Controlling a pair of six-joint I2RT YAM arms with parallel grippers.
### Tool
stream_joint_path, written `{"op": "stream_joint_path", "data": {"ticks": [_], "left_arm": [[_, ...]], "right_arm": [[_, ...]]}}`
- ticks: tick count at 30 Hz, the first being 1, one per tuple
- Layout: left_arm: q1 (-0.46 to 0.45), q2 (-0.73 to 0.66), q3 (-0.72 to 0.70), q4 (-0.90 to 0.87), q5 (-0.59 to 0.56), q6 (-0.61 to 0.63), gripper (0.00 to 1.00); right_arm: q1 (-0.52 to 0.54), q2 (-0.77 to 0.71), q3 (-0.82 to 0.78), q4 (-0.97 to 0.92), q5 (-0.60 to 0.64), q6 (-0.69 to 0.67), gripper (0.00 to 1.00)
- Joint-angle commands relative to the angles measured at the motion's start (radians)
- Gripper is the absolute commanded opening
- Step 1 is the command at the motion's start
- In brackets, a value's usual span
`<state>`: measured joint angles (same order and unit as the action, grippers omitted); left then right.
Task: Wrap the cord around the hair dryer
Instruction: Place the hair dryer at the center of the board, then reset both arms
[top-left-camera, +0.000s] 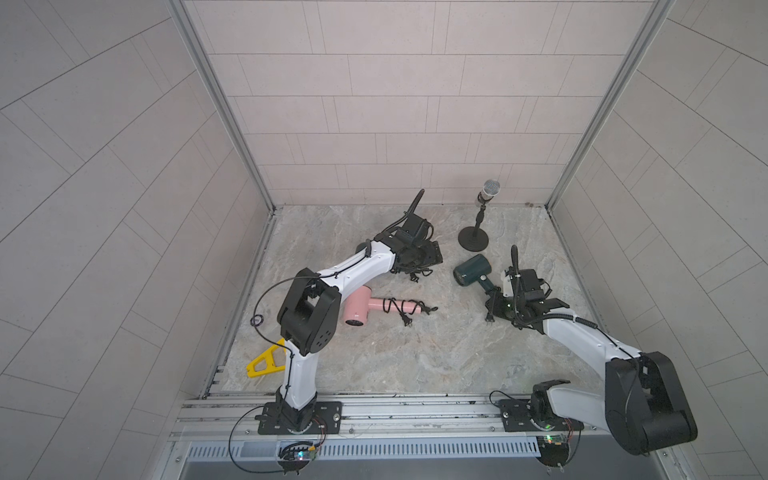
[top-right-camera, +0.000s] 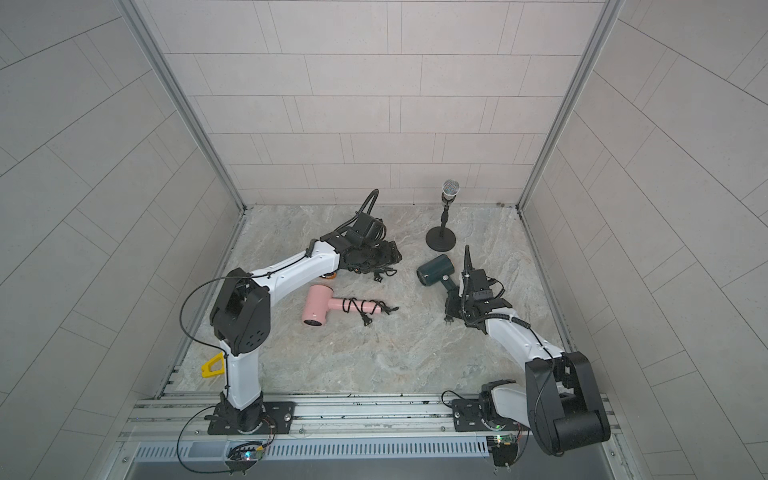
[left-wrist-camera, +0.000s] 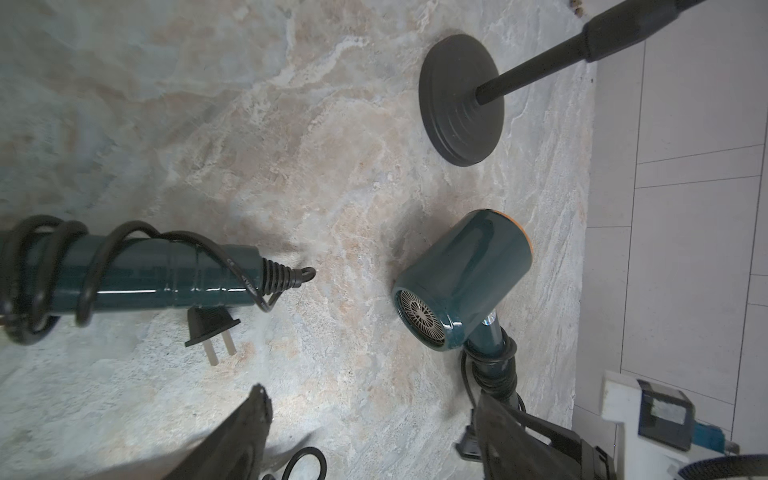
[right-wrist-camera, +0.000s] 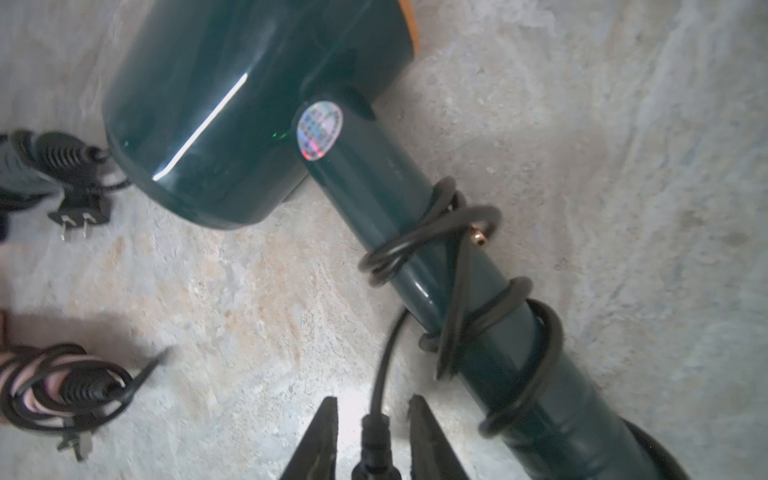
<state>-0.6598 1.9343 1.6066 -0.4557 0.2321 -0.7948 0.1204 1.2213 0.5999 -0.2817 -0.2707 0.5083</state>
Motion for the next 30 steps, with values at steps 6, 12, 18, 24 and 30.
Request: {"op": "stream_joint_path", "data": {"ticks": [6, 12, 18, 24, 30], "left_arm": [[-0.006, -0.15, -0.091, -0.042, -0.116, 0.169, 0.88], [0.007, -0.219, -0.143, -0.036, -0.149, 0.206, 0.89], [0.042, -0.336, -0.237, -0.031, -0.187, 0.244, 0.89], [0.127, -0.476, -0.353, -0.041, -0.229, 0.276, 0.94], [0.216, -0.666, -0.554, 0.088, -0.756, 0.469, 1.0]], "right_arm": [[-0.005, -0.075, 0.177, -0.301, 0.043, -0.061, 0.59], [-0.013, -0.029, 0.271, -0.405, 0.184, -0.177, 0.59], [-0.021, 0.177, 0.407, -0.48, 0.263, -0.332, 0.59], [-0.02, 0.265, 0.457, -0.46, 0.225, -0.41, 0.6], [-0.027, 0.2, 0.365, -0.165, 0.294, -0.355, 0.67]]}}
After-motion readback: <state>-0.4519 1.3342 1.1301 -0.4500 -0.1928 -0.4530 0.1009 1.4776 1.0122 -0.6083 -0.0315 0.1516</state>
